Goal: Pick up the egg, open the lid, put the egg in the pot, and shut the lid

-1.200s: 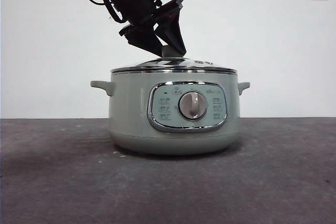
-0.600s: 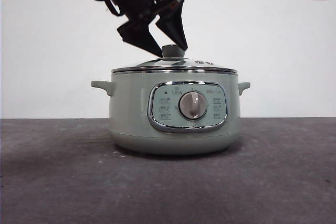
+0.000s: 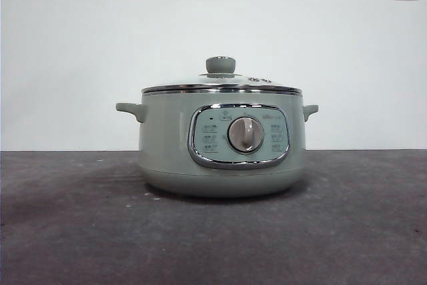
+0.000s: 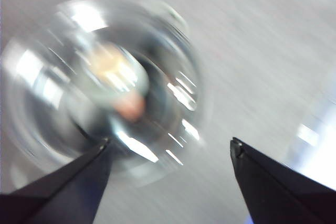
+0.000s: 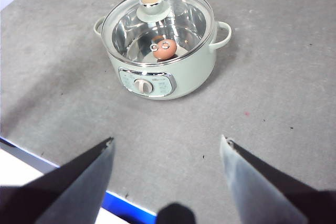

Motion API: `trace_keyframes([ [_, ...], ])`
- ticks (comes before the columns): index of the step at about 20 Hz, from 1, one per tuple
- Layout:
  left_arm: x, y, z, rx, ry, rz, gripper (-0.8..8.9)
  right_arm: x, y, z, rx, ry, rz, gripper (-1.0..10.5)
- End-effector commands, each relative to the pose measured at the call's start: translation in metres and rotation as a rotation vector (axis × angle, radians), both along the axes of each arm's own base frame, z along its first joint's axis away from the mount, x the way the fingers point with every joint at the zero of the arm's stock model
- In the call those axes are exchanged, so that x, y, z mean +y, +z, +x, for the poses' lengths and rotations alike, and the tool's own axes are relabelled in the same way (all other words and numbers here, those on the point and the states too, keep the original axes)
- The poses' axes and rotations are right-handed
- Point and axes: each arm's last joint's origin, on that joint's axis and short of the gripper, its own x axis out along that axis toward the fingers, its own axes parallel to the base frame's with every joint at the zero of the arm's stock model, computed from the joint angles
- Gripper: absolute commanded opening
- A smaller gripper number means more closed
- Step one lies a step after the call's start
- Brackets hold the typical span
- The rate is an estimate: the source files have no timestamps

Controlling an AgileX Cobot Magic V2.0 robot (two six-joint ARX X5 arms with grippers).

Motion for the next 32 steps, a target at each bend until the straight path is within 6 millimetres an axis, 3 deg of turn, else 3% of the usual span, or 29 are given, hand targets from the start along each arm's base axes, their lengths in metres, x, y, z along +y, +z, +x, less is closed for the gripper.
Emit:
trace_keyframes([
  [1,0.006,0.011,-0.015,0.03,-0.029,-0.077,3.73,0.001,-0.004,0.001,0.023,0.011,-0.034,3.4],
  [6,0.02,0.043,-0.055,-0.032,-0.078,-0.178,3.68,0.001,-0.004,0.002,0.019,0.017,-0.042,3.4],
  [8,0.026,0.05,-0.065,-0.056,-0.078,-0.194,2.41,0.001,-0.004,0.002,0.02,0.017,-0.041,3.2],
  [11,0.032,0.057,-0.075,-0.083,-0.079,-0.21,-0.14,0.001,-0.004,0.002,0.02,0.018,-0.042,0.4],
  [12,0.034,0.059,-0.078,-0.091,-0.081,-0.214,-0.07,0.001,-0.004,0.002,0.019,0.02,-0.044,-0.2],
  [32,0.037,0.062,-0.082,-0.119,-0.091,-0.212,-0.04,0.001,-0.004,0.002,0.029,0.002,-0.026,0.0],
])
